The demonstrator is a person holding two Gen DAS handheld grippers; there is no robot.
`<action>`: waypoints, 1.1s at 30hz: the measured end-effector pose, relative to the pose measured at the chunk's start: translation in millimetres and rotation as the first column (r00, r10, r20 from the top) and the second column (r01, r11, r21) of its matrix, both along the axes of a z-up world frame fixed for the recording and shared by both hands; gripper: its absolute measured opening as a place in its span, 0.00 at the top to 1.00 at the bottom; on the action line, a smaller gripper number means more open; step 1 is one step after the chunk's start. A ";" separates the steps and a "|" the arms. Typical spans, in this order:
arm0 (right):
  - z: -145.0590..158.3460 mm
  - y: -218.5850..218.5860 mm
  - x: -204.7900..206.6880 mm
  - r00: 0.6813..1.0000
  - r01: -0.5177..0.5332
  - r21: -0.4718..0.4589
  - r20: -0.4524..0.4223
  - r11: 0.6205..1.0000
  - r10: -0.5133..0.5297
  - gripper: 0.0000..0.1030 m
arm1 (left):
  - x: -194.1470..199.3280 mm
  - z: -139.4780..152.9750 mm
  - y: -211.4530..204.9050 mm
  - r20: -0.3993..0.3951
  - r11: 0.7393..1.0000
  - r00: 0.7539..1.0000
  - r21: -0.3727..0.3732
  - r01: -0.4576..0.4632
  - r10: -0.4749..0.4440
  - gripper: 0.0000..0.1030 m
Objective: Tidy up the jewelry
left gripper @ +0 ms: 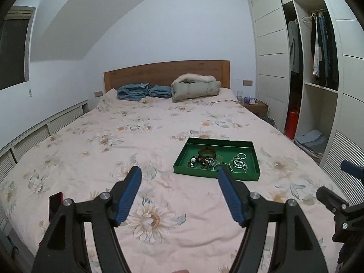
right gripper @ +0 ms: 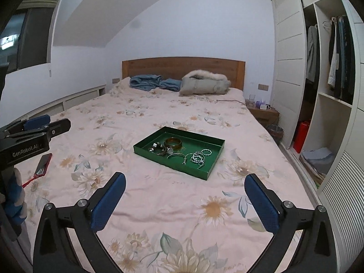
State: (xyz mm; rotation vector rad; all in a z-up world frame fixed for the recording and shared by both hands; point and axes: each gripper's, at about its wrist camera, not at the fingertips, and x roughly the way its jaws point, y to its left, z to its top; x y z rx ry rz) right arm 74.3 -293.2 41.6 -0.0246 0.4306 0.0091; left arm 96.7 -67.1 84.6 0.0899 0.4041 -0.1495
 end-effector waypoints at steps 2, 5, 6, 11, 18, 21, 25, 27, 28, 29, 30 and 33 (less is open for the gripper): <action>2.6 -1.5 -10.8 1.000 0.006 0.002 0.009 1.000 -0.006 0.00 | -9.1 0.2 1.3 0.003 1.000 1.000 -0.004 0.004 -0.004 0.34; 7.5 -4.6 -23.9 1.000 0.021 0.009 0.023 1.000 -0.021 0.00 | -21.4 -1.0 3.0 0.012 1.000 1.000 0.001 0.000 0.000 0.34; 9.2 -5.8 -26.5 0.999 0.023 0.011 0.027 1.000 -0.024 0.00 | -25.0 -1.4 3.8 0.012 1.000 1.000 0.000 0.001 -0.001 0.33; 13.1 -12.0 -43.9 0.998 0.046 0.010 0.044 0.999 -0.046 0.00 | -38.0 -1.7 9.0 0.019 1.000 1.000 -0.004 -0.002 0.002 0.33; 11.9 -17.0 -62.0 0.996 0.074 -0.008 0.050 0.997 -0.073 0.00 | -51.3 -5.5 13.5 0.028 1.000 1.000 0.009 -0.006 0.006 0.33; 11.2 -21.1 -65.6 0.995 0.084 -0.009 0.049 0.996 -0.083 0.00 | -55.1 -6.5 15.3 0.034 1.000 0.999 0.013 -0.010 0.010 0.33; 11.3 -27.4 -67.9 0.993 0.104 -0.009 0.049 0.995 -0.104 0.00 | -58.6 -7.4 19.3 0.040 1.000 0.999 0.008 -0.021 0.021 0.33; 10.8 -30.0 -68.9 0.992 0.113 -0.008 0.050 0.994 -0.112 0.00 | -58.8 -8.5 21.3 0.040 1.000 0.999 0.006 -0.025 0.025 0.33; 10.5 -30.8 -69.0 0.992 0.115 -0.007 0.050 0.993 -0.115 0.00 | -58.7 -9.2 22.2 0.038 1.000 0.999 0.004 -0.026 0.026 0.33; 10.1 -32.3 -68.9 0.992 0.120 -0.006 0.048 0.993 -0.119 0.00 | -57.4 -9.5 23.6 0.036 1.000 0.999 0.004 -0.027 0.027 0.33; 9.5 -33.7 -68.6 0.991 0.123 -0.006 0.046 0.992 -0.123 0.00 | -56.8 -10.1 24.1 0.035 1.000 0.999 0.005 -0.029 0.029 0.33; 7.6 -37.7 -68.6 0.990 0.132 -0.004 0.042 0.991 -0.131 0.00 | -53.8 -11.9 24.2 0.026 0.999 0.999 0.007 -0.033 0.033 0.33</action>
